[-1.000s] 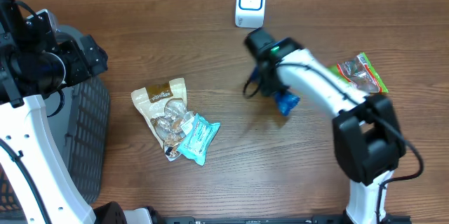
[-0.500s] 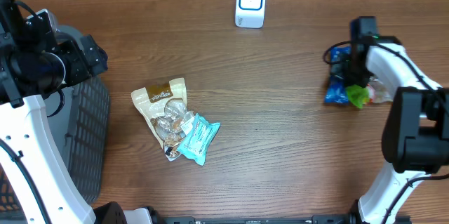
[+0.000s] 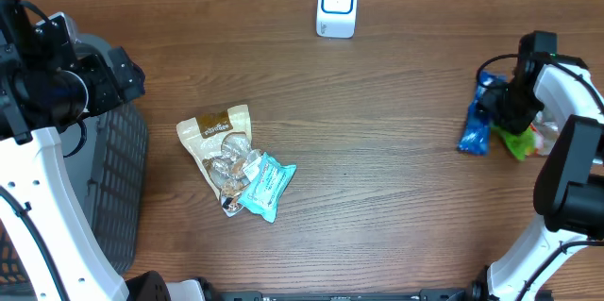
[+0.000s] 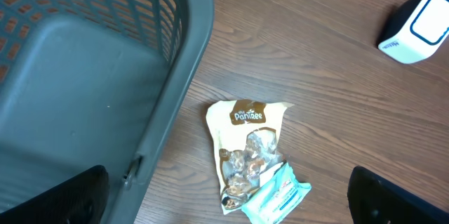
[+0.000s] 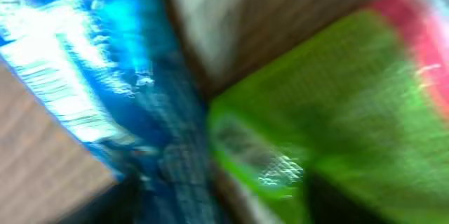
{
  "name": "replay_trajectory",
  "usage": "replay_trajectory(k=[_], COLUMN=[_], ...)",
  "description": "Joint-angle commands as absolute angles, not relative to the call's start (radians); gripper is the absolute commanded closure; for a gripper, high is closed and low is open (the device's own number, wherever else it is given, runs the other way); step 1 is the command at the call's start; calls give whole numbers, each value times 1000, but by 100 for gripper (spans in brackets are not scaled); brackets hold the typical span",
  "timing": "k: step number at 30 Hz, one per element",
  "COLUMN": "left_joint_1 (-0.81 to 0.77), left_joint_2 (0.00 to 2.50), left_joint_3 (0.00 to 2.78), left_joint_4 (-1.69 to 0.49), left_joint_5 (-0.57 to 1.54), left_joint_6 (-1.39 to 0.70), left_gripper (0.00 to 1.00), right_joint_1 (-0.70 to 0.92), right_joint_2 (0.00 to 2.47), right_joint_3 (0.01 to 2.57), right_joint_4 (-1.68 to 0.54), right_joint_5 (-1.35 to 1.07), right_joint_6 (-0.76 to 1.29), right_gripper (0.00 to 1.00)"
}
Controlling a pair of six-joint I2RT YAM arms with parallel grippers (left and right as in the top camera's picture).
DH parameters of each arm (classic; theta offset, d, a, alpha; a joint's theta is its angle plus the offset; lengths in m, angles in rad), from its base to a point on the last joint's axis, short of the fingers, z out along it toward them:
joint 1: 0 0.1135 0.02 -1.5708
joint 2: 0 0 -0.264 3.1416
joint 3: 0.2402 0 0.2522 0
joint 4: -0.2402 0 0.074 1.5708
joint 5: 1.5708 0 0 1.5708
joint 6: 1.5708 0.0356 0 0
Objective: Scan the item barcode
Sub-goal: 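Carry the blue bar right and release it beside the Haribo bag, then move the right gripper left to the mint-green wipes pack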
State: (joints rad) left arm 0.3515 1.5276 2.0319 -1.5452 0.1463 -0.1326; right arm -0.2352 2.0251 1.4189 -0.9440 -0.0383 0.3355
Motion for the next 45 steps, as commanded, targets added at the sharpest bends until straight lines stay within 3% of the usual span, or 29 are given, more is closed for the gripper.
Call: replay_trajectory(k=[1, 4, 8, 16, 21, 38, 45], left_joint_1=[353, 353, 353, 353, 353, 353, 353], left_joint_2=[1516, 1516, 1516, 1516, 1516, 1516, 1516], left_joint_3=[2049, 2049, 2049, 2049, 2049, 2049, 2049], left_joint_4=[-1544, -1544, -1544, -1544, -1544, -1544, -1544], left_joint_5=[154, 154, 154, 154, 154, 154, 154], left_joint_6=[-150, -150, -150, -150, -150, -150, -150], left_gripper=[1, 0, 0, 0, 1, 0, 0], right_joint_1=[-220, -192, -138, -7, 199, 668, 807], right_joint_2=[2021, 1979, 1911, 1892, 1922, 2017, 2017], right_joint_3=[1519, 1619, 1715, 1702, 1631, 1414, 1410], right_joint_4=[-987, -1067, -1152, -1126, -1064, -827, -729], right_joint_5=[-89, -93, -126, -541, -517, -469, -235], right_joint_6=[268, 268, 268, 241, 308, 621, 812], right_gripper=[7, 0, 0, 3, 12, 16, 23])
